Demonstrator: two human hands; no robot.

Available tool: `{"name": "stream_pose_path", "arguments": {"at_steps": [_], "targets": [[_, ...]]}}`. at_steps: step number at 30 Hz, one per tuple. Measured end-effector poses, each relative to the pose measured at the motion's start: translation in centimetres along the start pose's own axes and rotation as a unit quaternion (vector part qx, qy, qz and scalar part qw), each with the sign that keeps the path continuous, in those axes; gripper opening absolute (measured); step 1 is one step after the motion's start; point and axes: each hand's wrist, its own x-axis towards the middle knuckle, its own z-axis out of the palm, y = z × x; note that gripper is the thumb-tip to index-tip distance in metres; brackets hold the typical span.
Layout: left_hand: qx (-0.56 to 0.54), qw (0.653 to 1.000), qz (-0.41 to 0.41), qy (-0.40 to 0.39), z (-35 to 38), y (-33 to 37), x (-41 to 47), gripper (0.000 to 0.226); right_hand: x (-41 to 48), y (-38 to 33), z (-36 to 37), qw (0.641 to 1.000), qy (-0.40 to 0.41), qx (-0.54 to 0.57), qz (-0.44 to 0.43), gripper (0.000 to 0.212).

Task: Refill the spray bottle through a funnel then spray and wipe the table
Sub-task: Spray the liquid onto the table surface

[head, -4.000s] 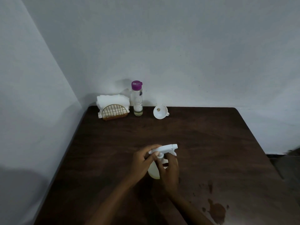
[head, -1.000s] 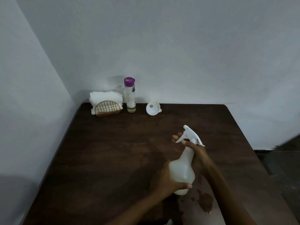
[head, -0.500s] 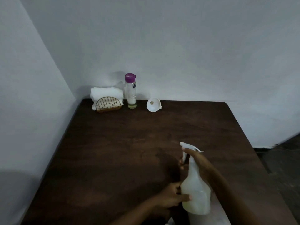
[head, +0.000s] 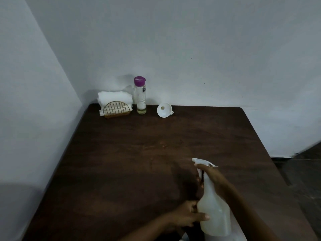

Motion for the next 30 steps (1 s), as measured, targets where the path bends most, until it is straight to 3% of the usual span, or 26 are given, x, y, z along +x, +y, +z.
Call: {"name": "stream_pose_path", "arguments": {"at_steps": [6,10,14,17,23,27,30], "targets": [[0.01,1.0,-0.001,0.014,0.7,-1.1,0.2,0.045,-1.9,-0.7,-0.3,0.993,-0.088,-0.072,0.022,0.027],[0.017,1.0,-0.006,0.021,0.7,-1.7,0.5,0.038,-2.7,-0.8,1.5,0.985,-0.067,-0.159,0.025,0.022],[0.006,1.0,-0.008,0.018,0.7,-2.1,0.5,0.06,-3.6,-1.0,3.3,0.983,-0.044,-0.174,-0.032,0.014],[-0.005,1.0,0.002,0.029,0.8,-2.4,0.4,0.07,-3.3,-1.0,3.3,0.979,-0.097,-0.171,-0.044,0.02],[-0.042,0.997,-0.009,0.065,-0.4,-3.0,-0.8,0.043,-2.2,-1.6,5.6,0.946,-0.154,-0.284,-0.015,0.029],[-0.073,0.992,-0.001,0.1,-1.6,-3.0,-2.3,0.034,-2.0,-2.2,8.6,0.962,-0.08,-0.255,-0.049,0.02],[-0.097,0.988,0.01,0.116,-2.3,-3.1,-3.0,0.037,-2.6,-3.2,9.4,0.966,-0.08,-0.228,-0.087,0.017]]}}
